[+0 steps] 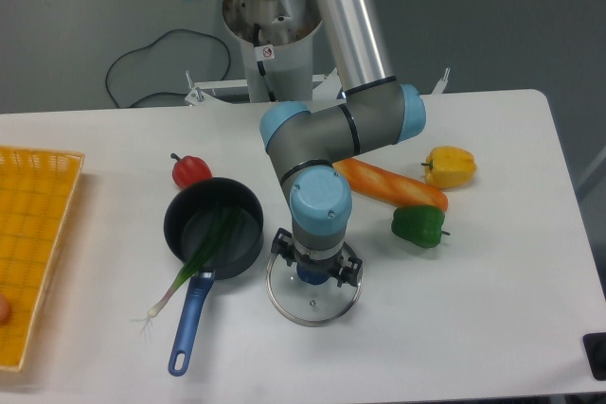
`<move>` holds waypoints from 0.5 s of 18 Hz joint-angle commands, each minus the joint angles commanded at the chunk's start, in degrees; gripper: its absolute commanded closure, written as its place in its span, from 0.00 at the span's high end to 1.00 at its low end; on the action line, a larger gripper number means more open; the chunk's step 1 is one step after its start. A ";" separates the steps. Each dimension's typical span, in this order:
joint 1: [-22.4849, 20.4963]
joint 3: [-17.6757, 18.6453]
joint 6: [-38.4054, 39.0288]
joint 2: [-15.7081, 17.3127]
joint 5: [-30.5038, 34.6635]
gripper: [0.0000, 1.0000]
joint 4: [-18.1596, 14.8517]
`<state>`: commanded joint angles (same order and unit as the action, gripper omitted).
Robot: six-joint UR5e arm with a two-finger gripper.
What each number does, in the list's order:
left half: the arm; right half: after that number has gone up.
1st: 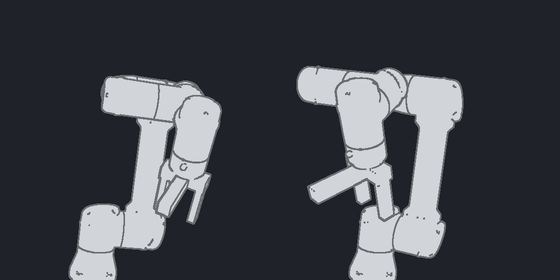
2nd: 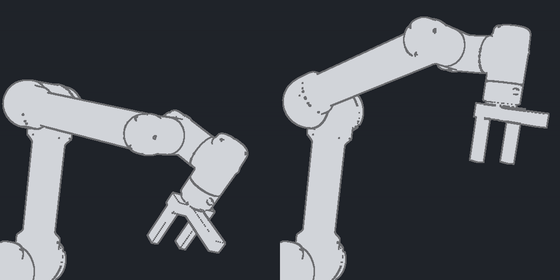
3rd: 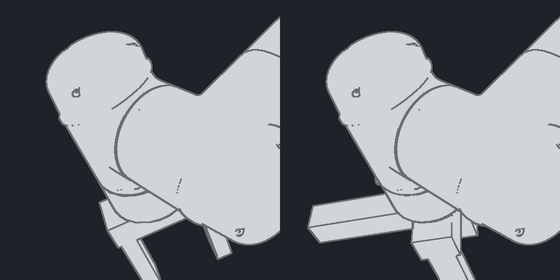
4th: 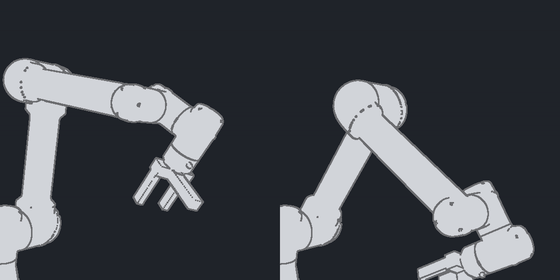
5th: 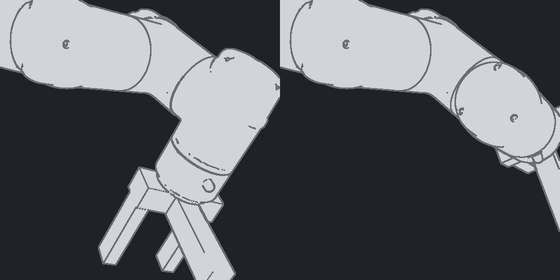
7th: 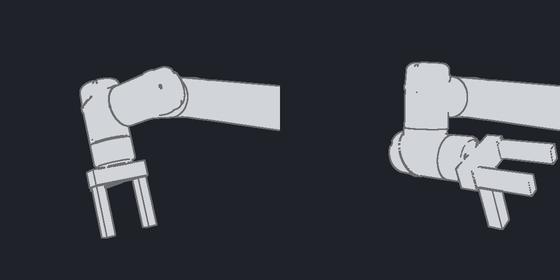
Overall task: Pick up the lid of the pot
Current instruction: 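Lower the gripper onto the blue knob and close it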
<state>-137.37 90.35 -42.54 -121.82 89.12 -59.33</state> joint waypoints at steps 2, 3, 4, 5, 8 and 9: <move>0.00 0.09 0.62 -0.09 0.26 1.00 -0.09; 0.09 0.00 0.62 -0.09 0.18 1.00 -0.09; 0.09 0.00 0.62 -0.09 0.18 1.00 -0.09; 0.00 0.00 0.62 -0.09 0.18 1.00 -0.09; 0.09 0.00 0.53 -0.18 0.26 0.87 -0.09; 0.09 0.00 0.53 -0.18 0.18 0.77 -0.09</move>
<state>-137.29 90.35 -42.01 -121.99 89.30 -59.41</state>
